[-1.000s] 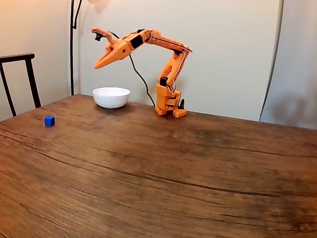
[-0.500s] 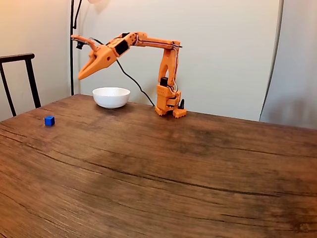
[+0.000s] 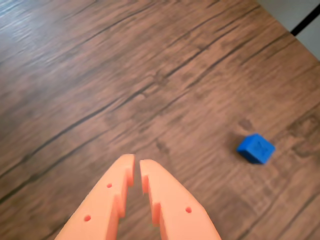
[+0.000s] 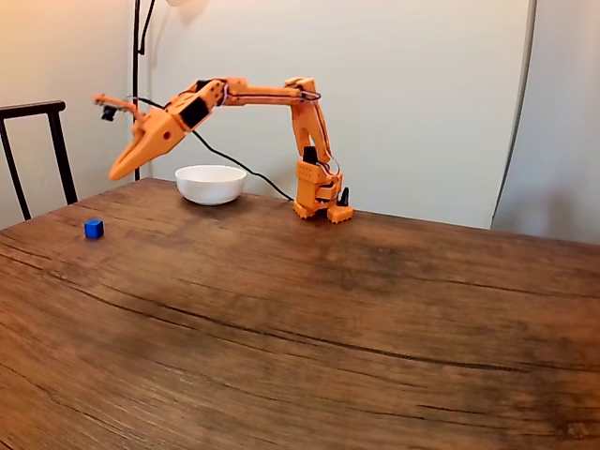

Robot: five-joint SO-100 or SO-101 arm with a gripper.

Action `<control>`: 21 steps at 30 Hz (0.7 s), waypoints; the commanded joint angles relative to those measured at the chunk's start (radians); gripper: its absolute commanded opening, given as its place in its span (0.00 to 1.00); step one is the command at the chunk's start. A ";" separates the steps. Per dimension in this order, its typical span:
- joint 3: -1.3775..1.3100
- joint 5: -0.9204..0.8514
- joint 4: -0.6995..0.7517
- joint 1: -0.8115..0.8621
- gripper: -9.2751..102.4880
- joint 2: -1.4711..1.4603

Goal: Grasp the cube and drop it in the bowl

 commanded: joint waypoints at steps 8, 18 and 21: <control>-0.202 0.002 -0.003 0.041 0.09 -0.098; -0.219 0.003 -0.003 0.101 0.09 -0.123; -0.219 0.003 -0.003 0.126 0.15 -0.137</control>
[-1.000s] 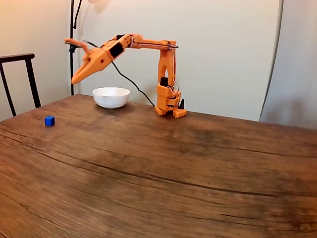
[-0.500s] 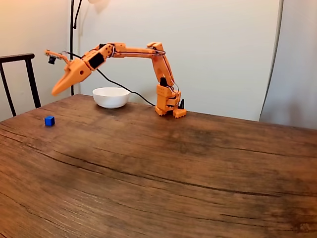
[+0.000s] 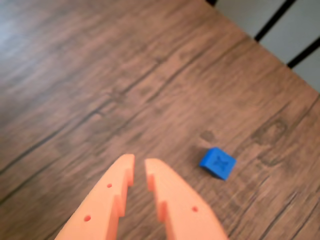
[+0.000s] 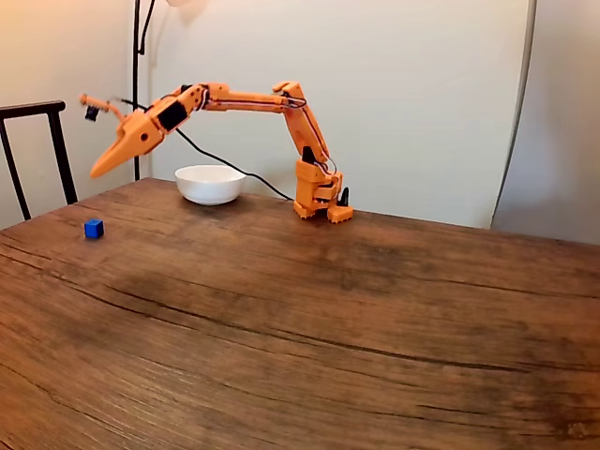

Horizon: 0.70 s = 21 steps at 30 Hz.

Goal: Grasp the cube and drop it in the bowl

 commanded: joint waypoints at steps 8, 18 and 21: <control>-0.046 -0.034 -0.002 0.052 0.30 -0.051; -0.048 -0.063 -0.014 0.071 0.43 -0.141; -0.048 -0.063 -0.015 0.081 0.48 -0.149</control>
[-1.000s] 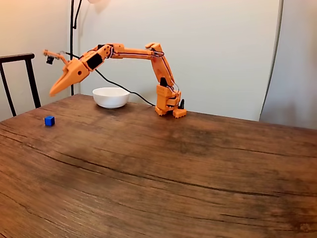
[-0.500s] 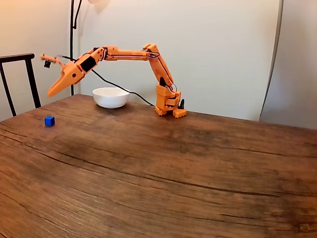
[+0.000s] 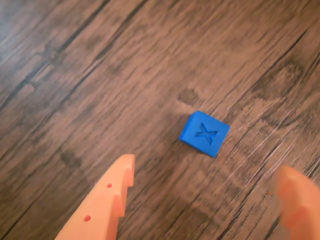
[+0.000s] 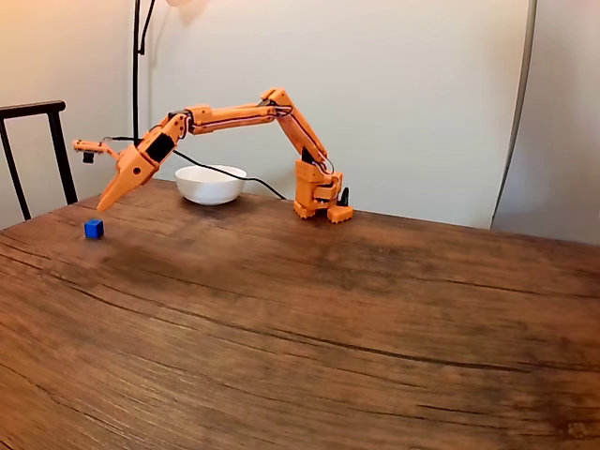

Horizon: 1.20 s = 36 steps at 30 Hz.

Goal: Grasp the cube and drop it in the bowl

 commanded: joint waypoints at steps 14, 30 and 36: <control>-0.245 -0.005 -0.041 0.029 0.49 -0.166; -0.641 -0.078 0.133 0.034 0.49 -0.463; -0.661 -0.080 0.158 0.034 0.49 -0.489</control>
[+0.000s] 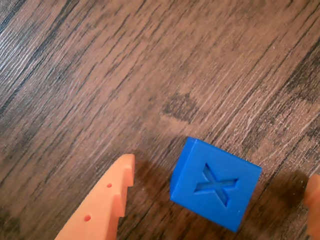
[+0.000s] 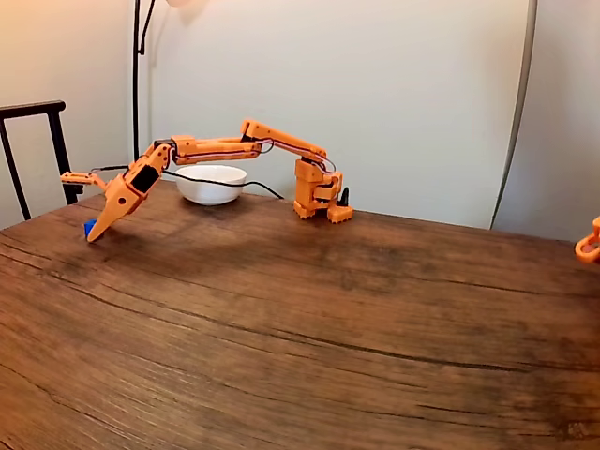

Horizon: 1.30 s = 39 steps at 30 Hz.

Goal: Grasp the cube and drop it in the bowl

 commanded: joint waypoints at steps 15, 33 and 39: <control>-0.043 -0.009 0.006 0.011 0.36 0.008; -0.028 -0.049 0.018 0.014 0.36 0.002; -0.049 -0.054 0.008 0.011 0.26 -0.055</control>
